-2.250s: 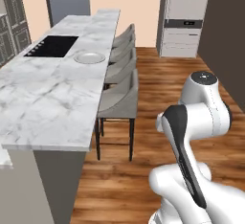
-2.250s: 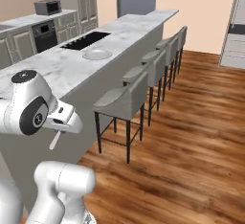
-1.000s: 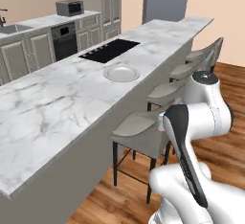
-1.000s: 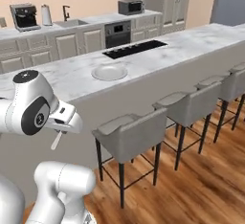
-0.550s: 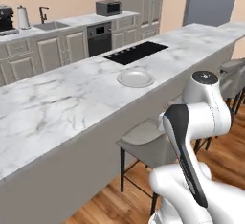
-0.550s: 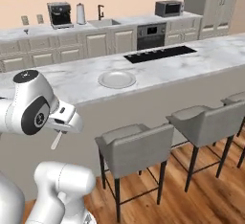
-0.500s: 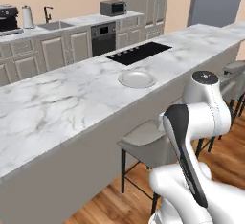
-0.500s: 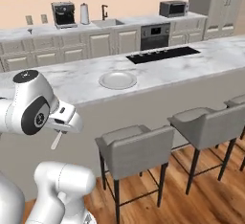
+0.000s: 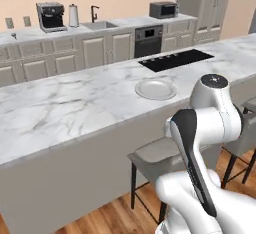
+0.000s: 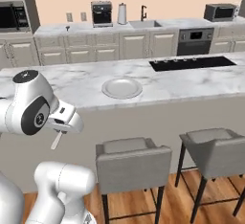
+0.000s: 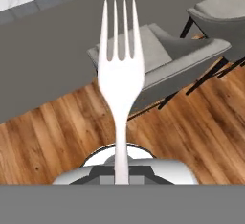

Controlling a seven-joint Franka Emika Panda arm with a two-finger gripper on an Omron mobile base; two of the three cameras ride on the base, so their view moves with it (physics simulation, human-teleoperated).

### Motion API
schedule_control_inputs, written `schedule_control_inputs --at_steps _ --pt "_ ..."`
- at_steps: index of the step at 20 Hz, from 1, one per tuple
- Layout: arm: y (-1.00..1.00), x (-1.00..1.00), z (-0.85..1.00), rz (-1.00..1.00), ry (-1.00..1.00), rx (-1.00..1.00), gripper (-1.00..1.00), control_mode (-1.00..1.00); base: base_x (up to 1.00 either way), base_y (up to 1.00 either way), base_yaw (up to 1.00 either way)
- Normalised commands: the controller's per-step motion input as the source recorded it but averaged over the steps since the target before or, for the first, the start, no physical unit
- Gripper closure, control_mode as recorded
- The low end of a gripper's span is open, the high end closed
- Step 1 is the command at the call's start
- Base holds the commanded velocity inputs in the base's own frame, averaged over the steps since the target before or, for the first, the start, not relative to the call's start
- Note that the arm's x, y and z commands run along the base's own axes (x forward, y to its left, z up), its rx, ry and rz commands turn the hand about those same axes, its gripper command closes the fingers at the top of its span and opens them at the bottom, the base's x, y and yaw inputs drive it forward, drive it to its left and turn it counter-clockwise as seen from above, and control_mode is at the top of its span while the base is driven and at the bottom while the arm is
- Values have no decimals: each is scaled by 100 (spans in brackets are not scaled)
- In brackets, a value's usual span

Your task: Take the fork and place it on the left side of the plate. Then take the spoon and place it on the right side of the plate. Make sure they're directly next to the plate.

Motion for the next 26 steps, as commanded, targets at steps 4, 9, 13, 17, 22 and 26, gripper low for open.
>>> schedule_control_inputs --at_steps 4,9,13,17,22,26 --pt "0 0 0 0 0 0 100 100 50 -34 44" --pt "0 0 0 0 0 0 100 100 57 -9 43" --pt "0 0 0 0 0 0 100 100 81 -22 40" --pt "0 0 0 0 0 0 100 100 98 -51 34" --pt "-18 40 0 9 0 2 100 -100 60 -28 16" --pt "-43 100 0 16 4 5 100 -100 0 0 0"
